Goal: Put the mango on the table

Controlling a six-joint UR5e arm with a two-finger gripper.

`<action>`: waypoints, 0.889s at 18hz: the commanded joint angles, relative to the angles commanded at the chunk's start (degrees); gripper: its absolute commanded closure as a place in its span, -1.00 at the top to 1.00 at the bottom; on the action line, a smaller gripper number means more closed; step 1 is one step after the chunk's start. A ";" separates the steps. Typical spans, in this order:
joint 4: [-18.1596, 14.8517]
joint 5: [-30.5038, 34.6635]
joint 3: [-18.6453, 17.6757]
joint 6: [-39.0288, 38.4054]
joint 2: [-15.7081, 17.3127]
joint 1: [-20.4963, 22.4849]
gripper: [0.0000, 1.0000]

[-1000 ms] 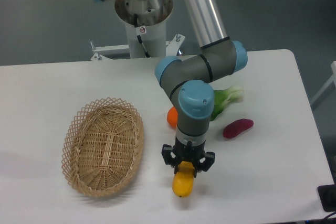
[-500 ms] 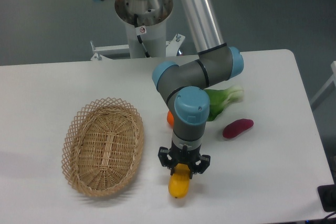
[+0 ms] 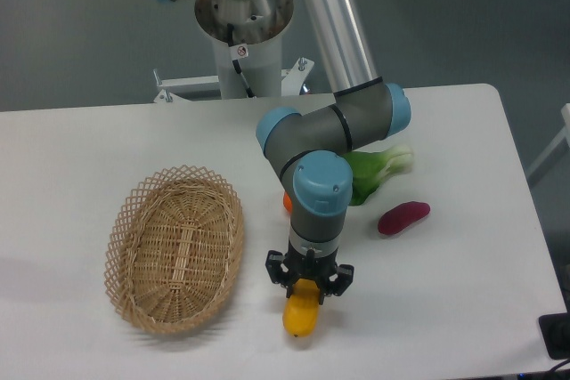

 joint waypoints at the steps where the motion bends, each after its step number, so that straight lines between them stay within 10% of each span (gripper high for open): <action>1: 0.09 0.00 0.09 0.09 -0.09 0.00 0.46; 4: 0.18 2.18 0.09 0.35 -0.09 0.00 0.97; 16: 0.09 4.30 1.14 2.62 5.00 0.35 1.00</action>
